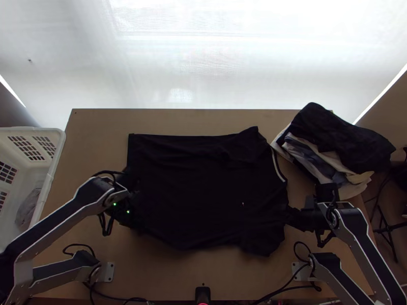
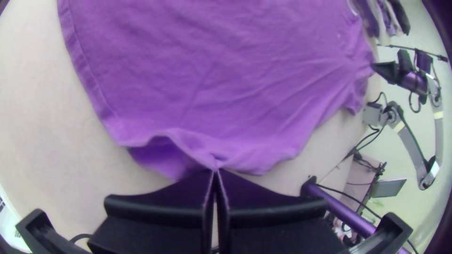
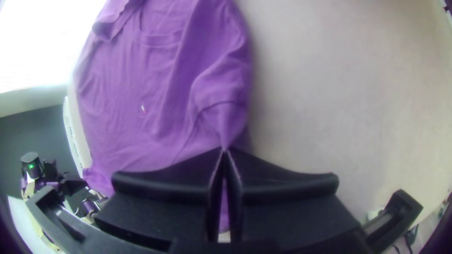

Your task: Fold the t-shirt

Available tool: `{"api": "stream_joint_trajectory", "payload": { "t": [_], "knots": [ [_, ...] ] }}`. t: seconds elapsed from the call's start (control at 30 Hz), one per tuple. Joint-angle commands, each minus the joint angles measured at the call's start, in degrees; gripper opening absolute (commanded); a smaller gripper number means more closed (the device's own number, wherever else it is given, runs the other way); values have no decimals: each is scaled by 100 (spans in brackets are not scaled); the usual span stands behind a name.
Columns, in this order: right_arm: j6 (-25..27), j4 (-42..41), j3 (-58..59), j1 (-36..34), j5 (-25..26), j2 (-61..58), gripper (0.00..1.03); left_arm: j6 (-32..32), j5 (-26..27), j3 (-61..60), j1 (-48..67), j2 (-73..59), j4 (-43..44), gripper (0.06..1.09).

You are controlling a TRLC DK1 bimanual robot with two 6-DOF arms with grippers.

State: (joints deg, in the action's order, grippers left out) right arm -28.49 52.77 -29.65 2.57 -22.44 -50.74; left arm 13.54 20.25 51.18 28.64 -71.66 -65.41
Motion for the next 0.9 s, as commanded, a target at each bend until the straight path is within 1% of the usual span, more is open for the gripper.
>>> {"api": "stream_joint_trajectory", "payload": {
  "t": [0.0,0.1,0.17,0.27,0.33,0.53,0.67,0.87],
  "knots": [
    [45,356,-269,200,-209,442,3,166,559,393,-456,644,-95,9],
    [54,567,-366,297,-314,513,3,158,761,375,-773,855,-201,9],
    [98,708,-384,350,-340,521,3,43,902,349,-1001,961,-350,9],
    [89,743,-419,332,-340,346,3,-106,911,314,-1274,1040,-455,9],
    [133,752,-463,209,-332,179,3,-229,902,314,-1493,1040,-491,9],
    [529,717,-533,-389,-332,-103,3,-414,902,226,-1871,1040,-526,9],
    [599,603,-612,-547,-332,-138,3,-431,902,200,-1924,1049,-526,9],
    [555,321,-665,-661,-332,-314,3,-589,902,156,-2302,978,-499,9]
  ]
}}
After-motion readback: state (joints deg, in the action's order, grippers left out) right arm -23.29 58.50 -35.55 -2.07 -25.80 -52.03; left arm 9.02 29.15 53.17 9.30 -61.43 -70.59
